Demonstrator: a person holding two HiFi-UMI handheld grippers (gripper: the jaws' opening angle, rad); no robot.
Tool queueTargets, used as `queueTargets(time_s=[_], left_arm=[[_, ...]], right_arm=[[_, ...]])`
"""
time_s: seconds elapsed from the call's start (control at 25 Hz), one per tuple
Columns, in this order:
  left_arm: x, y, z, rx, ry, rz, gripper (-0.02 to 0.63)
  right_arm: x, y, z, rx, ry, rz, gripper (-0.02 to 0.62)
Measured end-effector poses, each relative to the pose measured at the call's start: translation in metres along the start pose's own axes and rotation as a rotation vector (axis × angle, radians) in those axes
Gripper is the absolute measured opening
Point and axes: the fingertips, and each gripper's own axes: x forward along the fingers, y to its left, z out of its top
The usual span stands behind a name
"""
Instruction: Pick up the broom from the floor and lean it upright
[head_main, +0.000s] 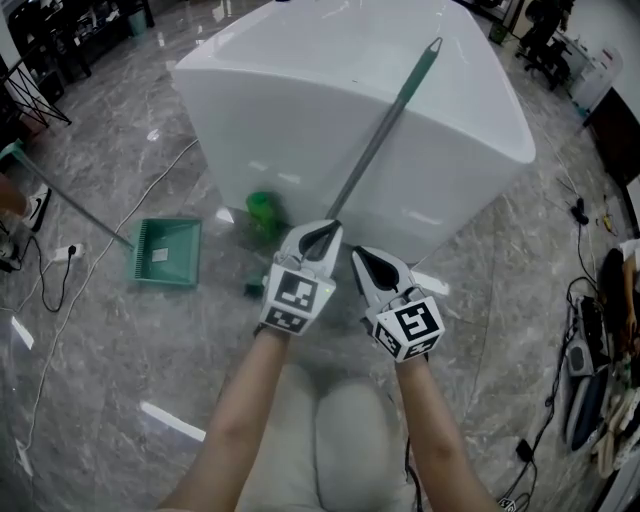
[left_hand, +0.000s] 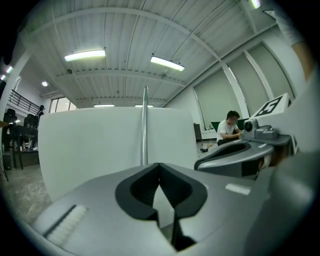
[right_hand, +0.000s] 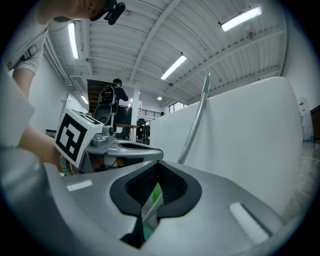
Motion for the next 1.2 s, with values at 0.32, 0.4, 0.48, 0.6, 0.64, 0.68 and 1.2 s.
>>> queueTargets(time_s=[0.32,0.4,0.48,0.6,0.64,0.68,1.2], left_arm=[[-0.044,0.002,0.083,-0.047,-0.11,0.008,0.0],[-0.059,0.002,0.116,-0.066,-0.11,0.008,0.0],[-0.072,0.001,0.15,-0.08,-0.103,0.009,0.0],[-0.088,0.0,0.204,-0.083,-0.087,0.002,0.0],[-0.094,-0.001,0.221,-0.09,-0.084,-0.002,0.0],[-0.099,-0.002,0.239,-0.096,-0.08,-0.006,0.0],[-0.155,0.006,0.44,-0.127,-0.094,-0.018,0.0]], right_arm=[[-0.014,0.021,0.089,0.0,-0.094,0.002,0.002],[-0.021,0.031,0.126,0.011,-0.098,0.011,0.002],[-0.028,0.043,0.167,0.013,-0.101,0.024,0.002],[-0.039,0.057,0.226,0.01,-0.097,0.019,0.001],[-0.044,0.06,0.243,0.021,-0.095,0.011,0.002],[-0.049,0.061,0.26,0.034,-0.093,0.002,0.002],[-0.108,0.082,0.457,0.034,-0.074,-0.023,0.0]])
